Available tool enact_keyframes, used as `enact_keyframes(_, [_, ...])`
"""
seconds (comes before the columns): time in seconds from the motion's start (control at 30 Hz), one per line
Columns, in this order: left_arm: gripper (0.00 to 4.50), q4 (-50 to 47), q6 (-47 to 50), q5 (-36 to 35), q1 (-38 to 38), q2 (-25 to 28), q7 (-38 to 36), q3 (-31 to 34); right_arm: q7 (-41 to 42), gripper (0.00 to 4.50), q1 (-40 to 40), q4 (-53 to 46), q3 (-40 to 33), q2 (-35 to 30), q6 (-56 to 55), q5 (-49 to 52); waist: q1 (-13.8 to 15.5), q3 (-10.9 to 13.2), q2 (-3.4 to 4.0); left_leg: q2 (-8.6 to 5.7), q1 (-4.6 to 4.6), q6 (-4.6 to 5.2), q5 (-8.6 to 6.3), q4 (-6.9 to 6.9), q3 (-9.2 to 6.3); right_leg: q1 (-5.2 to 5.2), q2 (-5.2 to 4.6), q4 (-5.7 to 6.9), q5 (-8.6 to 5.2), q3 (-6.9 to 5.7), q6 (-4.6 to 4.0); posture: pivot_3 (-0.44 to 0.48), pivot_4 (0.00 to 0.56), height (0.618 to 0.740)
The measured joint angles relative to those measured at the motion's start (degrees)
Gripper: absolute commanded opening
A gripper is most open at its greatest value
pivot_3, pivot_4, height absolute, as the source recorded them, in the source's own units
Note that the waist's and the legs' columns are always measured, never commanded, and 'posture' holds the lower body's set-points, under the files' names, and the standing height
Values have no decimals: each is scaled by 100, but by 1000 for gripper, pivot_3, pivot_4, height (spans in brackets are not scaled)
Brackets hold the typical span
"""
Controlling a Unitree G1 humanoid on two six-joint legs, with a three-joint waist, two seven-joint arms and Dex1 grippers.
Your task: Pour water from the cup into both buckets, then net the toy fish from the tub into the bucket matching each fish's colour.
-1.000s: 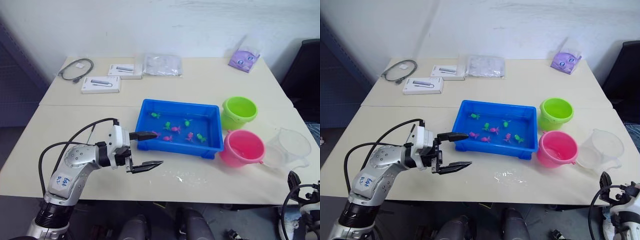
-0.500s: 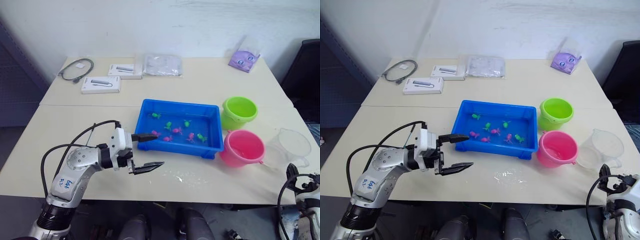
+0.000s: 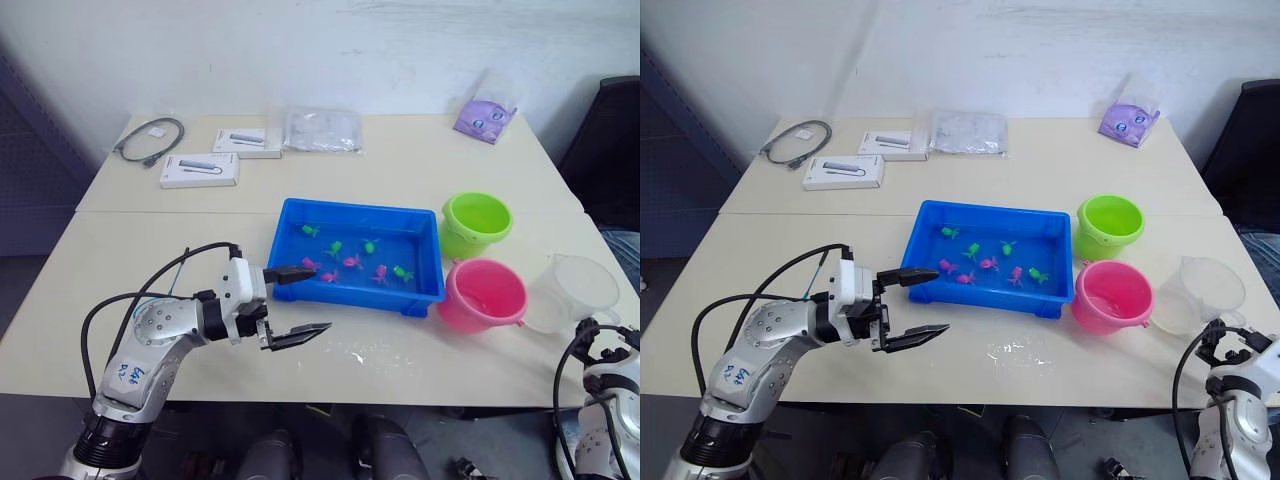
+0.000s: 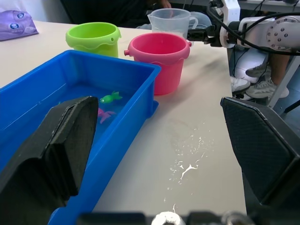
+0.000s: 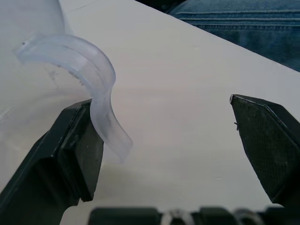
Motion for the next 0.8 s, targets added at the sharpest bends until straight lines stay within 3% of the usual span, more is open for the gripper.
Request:
enact_keyframes(0.13, [4500,14,-9,18,-44,-55,33,0,154,4443,-255,351,-46,-236,54,104,1,0,0,-1,-1,3,0,0,3,0,0,-1,1,1,2,0,150,740])
enact_keyframes(0.2, [4500,15,-16,25,-60,-67,40,0,279,3917,-322,465,-47,-308,57,161,-1,0,0,0,0,3,0,0,3,0,2,-1,1,1,2,0,150,740])
enact_keyframes(0.23, [4500,18,-16,31,-59,-68,42,0,340,3595,-366,512,-50,-319,57,199,-5,0,0,0,-1,3,0,0,3,0,2,-1,1,1,2,0,150,740])
enact_keyframes(0.47, [4500,44,-34,73,-63,-82,54,0,634,26,-499,533,-52,-319,14,337,13,0,0,0,-3,5,0,0,2,0,1,-4,2,1,3,0,150,740])
enact_keyframes(0.63, [4500,79,-50,89,-89,-99,40,0,670,26,-457,328,-49,-327,130,420,9,1,1,0,-5,5,0,0,2,-1,0,-7,4,1,7,0,150,740])
enact_keyframes(0.8, [4500,341,-34,-43,-269,-11,-250,69,560,26,-307,-538,-52,-477,603,576,10,6,10,0,-8,5,1,0,1,-4,0,-5,4,1,6,0,150,740])
